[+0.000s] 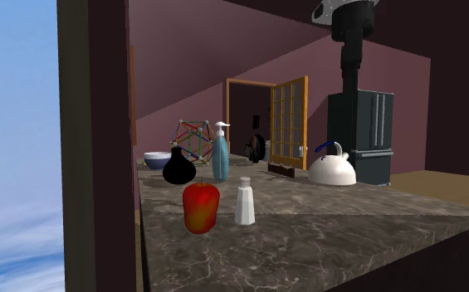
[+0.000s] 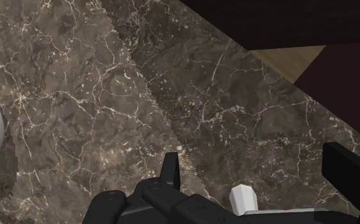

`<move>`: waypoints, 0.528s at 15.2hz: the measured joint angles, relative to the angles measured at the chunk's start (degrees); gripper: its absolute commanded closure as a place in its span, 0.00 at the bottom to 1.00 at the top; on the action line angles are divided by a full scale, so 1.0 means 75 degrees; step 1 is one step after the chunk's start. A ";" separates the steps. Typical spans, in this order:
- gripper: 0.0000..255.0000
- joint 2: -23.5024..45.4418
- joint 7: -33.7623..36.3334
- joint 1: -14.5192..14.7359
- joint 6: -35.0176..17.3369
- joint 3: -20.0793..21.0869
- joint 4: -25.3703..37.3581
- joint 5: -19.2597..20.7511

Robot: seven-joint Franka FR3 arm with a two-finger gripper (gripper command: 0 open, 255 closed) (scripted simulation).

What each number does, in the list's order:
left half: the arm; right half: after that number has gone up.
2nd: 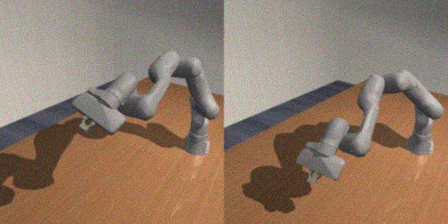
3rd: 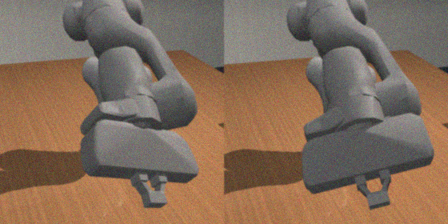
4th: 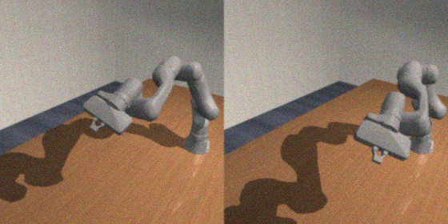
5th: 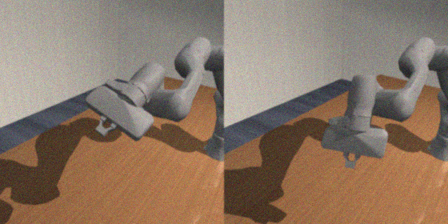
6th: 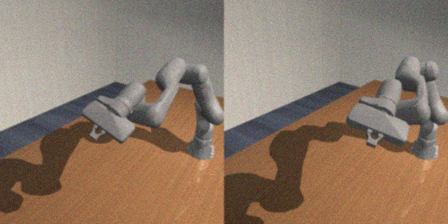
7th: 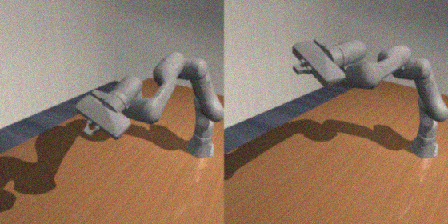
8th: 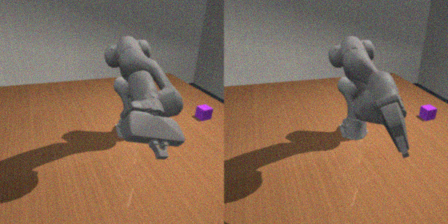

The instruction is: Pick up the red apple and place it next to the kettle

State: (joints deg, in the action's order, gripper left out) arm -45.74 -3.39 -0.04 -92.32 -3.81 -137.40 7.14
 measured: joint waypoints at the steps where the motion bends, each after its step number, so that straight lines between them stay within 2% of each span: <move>1: 0.00 0.0000 0.0000 0.0000 0.0000 0.0000 0.0000 0.0000; 8: 0.00 0.1559 0.0642 0.0138 -0.1041 0.0313 0.0421 -0.0299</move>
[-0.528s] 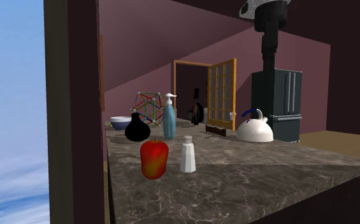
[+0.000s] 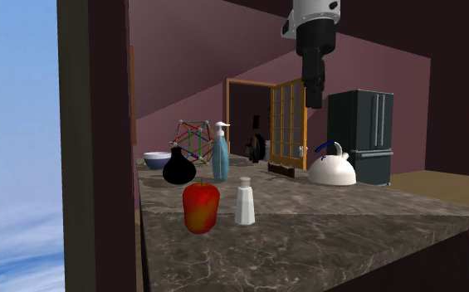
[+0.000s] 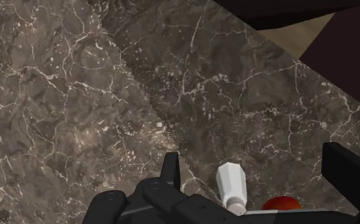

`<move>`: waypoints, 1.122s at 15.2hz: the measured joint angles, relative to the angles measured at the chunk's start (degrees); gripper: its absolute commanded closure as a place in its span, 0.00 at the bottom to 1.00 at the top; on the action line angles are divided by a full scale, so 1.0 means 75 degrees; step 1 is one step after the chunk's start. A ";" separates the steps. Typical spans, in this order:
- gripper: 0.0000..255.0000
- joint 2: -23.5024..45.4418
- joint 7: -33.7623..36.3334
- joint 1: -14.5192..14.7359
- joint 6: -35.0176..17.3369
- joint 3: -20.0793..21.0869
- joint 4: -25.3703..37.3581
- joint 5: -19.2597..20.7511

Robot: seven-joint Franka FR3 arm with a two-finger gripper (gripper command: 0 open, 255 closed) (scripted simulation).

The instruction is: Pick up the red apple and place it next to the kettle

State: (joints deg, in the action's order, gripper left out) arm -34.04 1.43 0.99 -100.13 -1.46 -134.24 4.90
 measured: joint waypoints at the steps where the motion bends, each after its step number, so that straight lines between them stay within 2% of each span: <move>1: 0.00 0.0331 0.0082 0.0013 -0.0180 0.0030 0.0142 -0.0033; 9: 0.00 0.2541 0.0910 0.0174 -0.1188 0.0415 0.1243 -0.0259; 17: 0.00 0.4924 0.1602 0.0316 -0.1612 0.0635 0.3128 -0.0280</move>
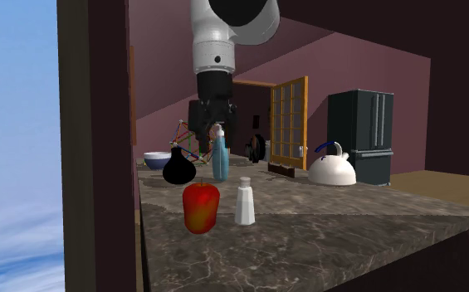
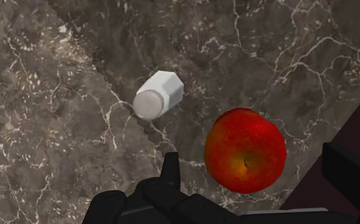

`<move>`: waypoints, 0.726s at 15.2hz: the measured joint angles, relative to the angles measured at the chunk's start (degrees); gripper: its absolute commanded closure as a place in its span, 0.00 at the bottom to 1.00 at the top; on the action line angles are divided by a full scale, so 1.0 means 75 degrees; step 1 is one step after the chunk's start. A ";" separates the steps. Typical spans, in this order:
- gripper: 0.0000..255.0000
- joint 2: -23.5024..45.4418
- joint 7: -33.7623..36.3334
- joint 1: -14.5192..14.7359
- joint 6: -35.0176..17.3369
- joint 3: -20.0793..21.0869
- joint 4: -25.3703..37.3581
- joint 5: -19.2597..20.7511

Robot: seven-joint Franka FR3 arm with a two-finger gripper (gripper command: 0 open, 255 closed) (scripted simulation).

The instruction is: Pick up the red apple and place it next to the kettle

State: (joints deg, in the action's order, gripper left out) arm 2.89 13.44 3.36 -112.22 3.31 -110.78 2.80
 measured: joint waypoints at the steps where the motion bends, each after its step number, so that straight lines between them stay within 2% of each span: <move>1: 0.00 0.0345 0.0036 0.0000 -0.0013 -0.0003 0.0321 0.0010; 4: 0.00 0.0915 0.0181 0.0043 -0.0079 0.0020 0.0804 0.0023; 11: 0.00 0.1182 0.0220 0.0039 -0.0682 0.0009 0.0461 0.0049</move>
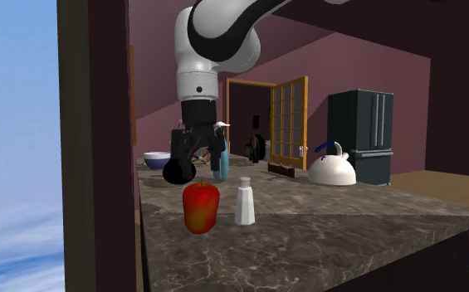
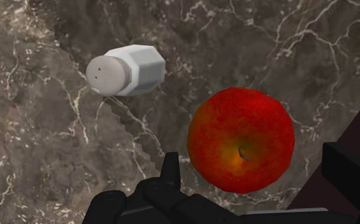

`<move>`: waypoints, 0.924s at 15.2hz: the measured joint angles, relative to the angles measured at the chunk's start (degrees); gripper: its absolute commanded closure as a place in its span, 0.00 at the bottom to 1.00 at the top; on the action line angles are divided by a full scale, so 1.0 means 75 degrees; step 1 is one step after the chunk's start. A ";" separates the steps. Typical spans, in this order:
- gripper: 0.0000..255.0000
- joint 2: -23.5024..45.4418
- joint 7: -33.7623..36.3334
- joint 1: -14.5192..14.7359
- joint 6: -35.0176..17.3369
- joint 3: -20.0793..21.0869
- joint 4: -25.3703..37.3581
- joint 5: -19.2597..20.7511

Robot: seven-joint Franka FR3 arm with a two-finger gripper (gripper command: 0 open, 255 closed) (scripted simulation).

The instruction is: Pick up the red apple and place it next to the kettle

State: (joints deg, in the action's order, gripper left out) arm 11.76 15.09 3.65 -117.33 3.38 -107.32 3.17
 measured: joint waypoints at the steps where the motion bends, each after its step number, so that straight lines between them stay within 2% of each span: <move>1: 0.00 0.0011 0.0002 0.0000 -0.0028 0.0000 -0.0016 0.0002; 6: 0.00 0.0026 0.0003 0.0000 -0.0064 -0.0001 -0.0030 0.0004; 7: 1.00 0.0026 0.0003 0.0000 -0.0064 -0.0001 -0.0030 0.0004; 14: 1.00 0.0024 0.0004 0.0000 -0.0064 -0.0002 -0.0028 0.0005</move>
State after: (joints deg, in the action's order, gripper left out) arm 11.94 15.12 3.65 -117.81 3.36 -107.53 3.21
